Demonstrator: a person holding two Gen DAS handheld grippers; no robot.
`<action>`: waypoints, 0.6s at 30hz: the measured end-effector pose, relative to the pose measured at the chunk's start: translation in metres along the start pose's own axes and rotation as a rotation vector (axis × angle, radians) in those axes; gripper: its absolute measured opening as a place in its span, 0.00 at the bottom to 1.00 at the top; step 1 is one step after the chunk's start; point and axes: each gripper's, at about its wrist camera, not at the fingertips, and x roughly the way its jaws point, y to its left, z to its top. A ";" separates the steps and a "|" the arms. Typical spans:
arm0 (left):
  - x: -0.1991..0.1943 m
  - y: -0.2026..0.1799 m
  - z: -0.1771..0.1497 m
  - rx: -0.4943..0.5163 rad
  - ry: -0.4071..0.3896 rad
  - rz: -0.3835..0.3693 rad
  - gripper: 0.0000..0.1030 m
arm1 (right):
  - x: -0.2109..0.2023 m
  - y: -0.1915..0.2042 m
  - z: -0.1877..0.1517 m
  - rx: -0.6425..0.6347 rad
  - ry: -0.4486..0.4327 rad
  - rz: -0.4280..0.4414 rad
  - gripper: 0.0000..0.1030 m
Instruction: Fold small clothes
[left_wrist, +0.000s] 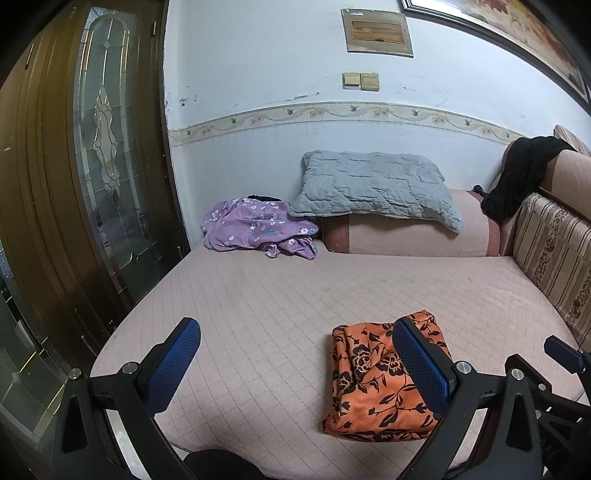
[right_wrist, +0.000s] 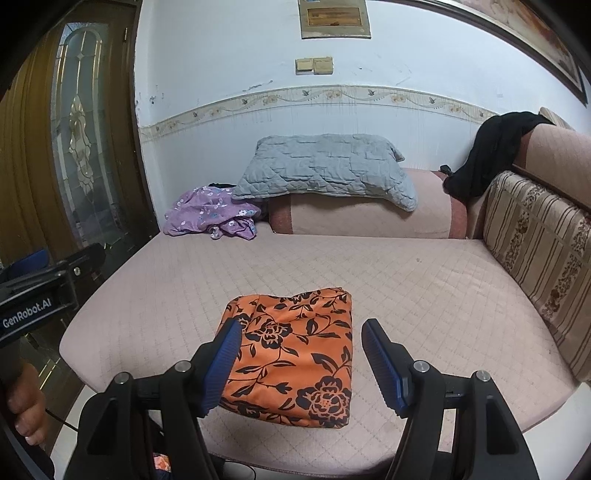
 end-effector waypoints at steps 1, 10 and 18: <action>0.001 0.002 0.000 -0.003 -0.001 0.002 1.00 | 0.000 0.002 0.002 -0.004 -0.001 -0.004 0.69; 0.005 0.026 -0.001 -0.046 0.001 0.006 1.00 | 0.002 0.027 0.010 -0.046 0.000 -0.024 0.69; -0.001 0.046 -0.002 -0.083 -0.012 0.018 1.00 | -0.011 0.046 0.018 -0.081 -0.032 -0.029 0.69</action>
